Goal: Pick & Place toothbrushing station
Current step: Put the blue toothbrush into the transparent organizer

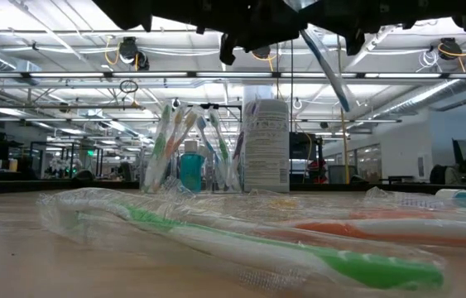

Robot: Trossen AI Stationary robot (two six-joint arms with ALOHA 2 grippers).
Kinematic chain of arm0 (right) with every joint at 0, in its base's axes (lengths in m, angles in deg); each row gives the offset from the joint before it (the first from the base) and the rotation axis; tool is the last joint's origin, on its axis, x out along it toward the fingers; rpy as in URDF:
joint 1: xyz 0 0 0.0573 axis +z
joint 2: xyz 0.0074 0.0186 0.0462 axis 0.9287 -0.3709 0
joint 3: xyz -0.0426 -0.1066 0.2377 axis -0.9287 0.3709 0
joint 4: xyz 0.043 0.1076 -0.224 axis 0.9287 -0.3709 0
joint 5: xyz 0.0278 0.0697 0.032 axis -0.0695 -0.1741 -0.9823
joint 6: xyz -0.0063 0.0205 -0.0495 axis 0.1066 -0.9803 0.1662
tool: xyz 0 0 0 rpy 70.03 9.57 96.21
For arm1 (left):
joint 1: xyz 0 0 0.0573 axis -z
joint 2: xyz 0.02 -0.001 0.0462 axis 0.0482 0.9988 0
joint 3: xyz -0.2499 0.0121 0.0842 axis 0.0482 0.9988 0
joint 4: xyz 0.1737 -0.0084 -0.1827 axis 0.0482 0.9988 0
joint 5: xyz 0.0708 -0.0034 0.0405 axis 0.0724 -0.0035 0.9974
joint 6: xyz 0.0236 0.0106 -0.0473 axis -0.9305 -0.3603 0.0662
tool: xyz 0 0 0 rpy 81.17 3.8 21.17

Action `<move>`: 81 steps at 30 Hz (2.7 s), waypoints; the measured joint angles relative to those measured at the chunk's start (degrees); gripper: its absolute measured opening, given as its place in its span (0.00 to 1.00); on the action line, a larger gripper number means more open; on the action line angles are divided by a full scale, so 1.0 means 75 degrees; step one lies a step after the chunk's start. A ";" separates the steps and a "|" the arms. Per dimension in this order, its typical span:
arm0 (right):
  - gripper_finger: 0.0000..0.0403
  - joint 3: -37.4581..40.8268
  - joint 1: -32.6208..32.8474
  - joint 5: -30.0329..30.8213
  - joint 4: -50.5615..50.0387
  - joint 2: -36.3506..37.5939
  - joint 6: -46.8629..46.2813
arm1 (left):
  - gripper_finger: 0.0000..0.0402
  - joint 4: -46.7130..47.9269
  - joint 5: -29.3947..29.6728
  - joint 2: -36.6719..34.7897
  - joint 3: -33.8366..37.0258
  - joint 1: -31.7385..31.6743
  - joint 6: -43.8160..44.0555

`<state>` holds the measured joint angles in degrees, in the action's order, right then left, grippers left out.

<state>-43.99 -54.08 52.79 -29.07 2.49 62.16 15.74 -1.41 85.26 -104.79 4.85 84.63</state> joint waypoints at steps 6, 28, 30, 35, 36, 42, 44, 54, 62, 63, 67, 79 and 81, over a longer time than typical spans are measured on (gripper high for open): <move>0.01 -0.0003 0.0006 0.0028 -0.0386 0.0006 0.0012 | 0.03 0.0117 -0.0156 0.0003 0.0000 -0.0016 -0.0034; 0.30 -0.0006 0.0009 0.0029 -0.2320 0.0000 -0.0134 | 0.05 0.5686 0.2302 -0.2743 -0.0003 0.0004 0.1813; 0.30 -0.0006 0.0011 0.0030 -0.2456 0.0000 -0.0133 | 0.02 0.6230 0.2629 -0.3143 -0.0008 0.0027 0.1918; 0.28 -0.0006 0.0026 0.0026 -0.2715 0.0000 -0.0437 | 0.04 0.7895 0.3442 -0.3978 -0.0014 0.0030 0.2434; 0.28 -0.0006 0.0026 0.0023 -0.2771 0.0000 -0.0506 | 0.04 0.8314 0.3630 -0.4065 -0.0009 0.0030 0.2623; 0.29 -0.0006 0.0026 0.0023 -0.2970 0.0000 -0.0672 | 0.01 0.9518 0.4590 -0.3985 0.0356 -0.0103 0.4155; 0.29 -0.0005 0.0026 0.0023 -0.2966 0.0000 -0.0812 | 0.03 0.9379 0.4525 -0.3933 0.0676 -0.0193 0.4547; 0.29 -0.0003 0.0026 0.0021 -0.2802 0.0000 -0.0923 | 0.02 0.7541 0.4064 -0.3813 0.2636 -0.0571 0.6015; 0.29 -0.0003 -0.0121 0.0022 -0.2706 0.0000 -0.0748 | 0.18 0.7332 0.2970 -0.3809 0.2917 -0.0764 0.6015; 0.29 -0.0003 -0.0160 0.0020 -0.2679 0.0000 -0.0769 | 0.19 0.7318 0.2974 -0.3812 0.2914 -0.0782 0.6017; 0.29 -0.0003 -0.0323 0.0020 -0.2674 0.0000 -0.0962 | 0.20 0.7307 0.3000 -0.3812 0.2914 -0.0858 0.5897; 0.29 -0.0003 -0.0440 0.0020 -0.2677 0.0000 -0.1017 | 0.33 0.7125 0.2509 -0.3812 0.2908 -0.1432 0.4922; 0.29 -0.0003 -0.0440 0.0017 -0.2677 0.0000 -0.1020 | 0.39 0.7122 0.2401 -0.3812 0.2908 -0.1554 0.4925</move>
<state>-44.02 -57.38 52.92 -49.15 2.49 54.51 69.16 16.60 56.67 -82.98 -6.81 121.57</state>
